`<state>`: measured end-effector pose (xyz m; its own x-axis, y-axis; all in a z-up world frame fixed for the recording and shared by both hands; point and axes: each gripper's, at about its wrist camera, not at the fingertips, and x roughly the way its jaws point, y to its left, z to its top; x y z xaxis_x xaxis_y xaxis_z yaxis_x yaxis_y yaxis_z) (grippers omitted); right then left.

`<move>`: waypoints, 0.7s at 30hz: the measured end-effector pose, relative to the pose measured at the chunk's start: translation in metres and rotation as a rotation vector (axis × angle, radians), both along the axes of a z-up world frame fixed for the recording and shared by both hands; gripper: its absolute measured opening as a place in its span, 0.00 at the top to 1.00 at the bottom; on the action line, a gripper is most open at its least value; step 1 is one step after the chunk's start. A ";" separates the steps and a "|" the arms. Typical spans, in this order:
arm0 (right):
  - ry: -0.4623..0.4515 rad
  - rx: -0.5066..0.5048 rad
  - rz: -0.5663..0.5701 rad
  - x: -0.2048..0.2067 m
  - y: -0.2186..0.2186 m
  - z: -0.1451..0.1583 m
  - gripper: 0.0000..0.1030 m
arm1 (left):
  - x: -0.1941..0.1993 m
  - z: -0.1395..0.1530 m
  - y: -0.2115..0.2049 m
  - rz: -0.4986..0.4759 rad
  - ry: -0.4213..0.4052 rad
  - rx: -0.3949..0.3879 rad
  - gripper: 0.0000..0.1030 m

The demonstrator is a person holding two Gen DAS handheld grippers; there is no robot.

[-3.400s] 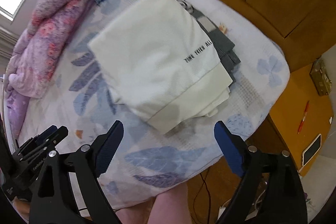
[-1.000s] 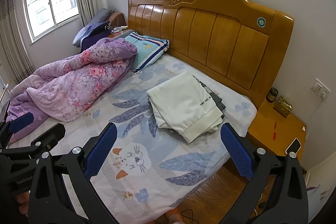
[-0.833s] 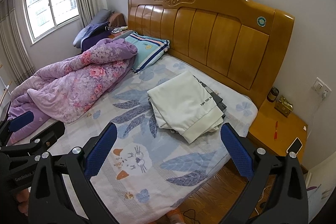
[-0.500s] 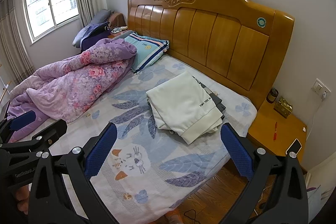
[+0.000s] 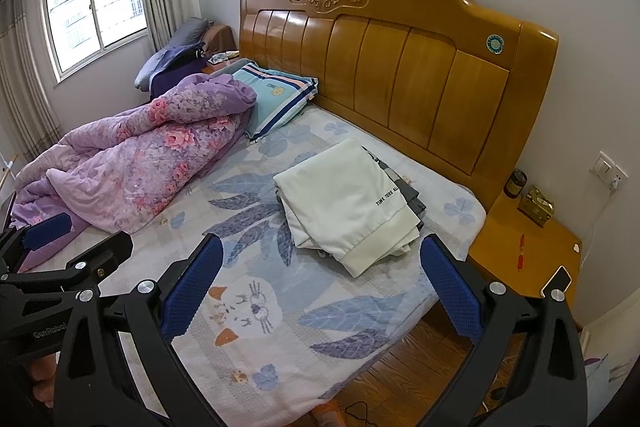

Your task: Fold large clothes

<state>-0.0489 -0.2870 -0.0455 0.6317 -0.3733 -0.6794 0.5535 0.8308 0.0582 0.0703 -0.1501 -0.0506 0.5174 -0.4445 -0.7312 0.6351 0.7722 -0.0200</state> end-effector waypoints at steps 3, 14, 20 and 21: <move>0.000 0.000 -0.003 0.000 -0.001 0.000 0.07 | 0.000 0.000 -0.002 -0.009 -0.002 0.000 0.07; 0.003 0.002 -0.005 0.003 -0.006 -0.001 0.07 | 0.002 0.000 -0.004 -0.013 0.001 0.003 0.07; 0.006 0.002 -0.007 0.005 -0.006 -0.002 0.07 | 0.003 0.000 -0.005 -0.012 0.002 0.003 0.07; 0.006 0.003 -0.007 0.005 -0.005 -0.003 0.07 | 0.003 0.000 -0.005 -0.013 0.002 0.003 0.07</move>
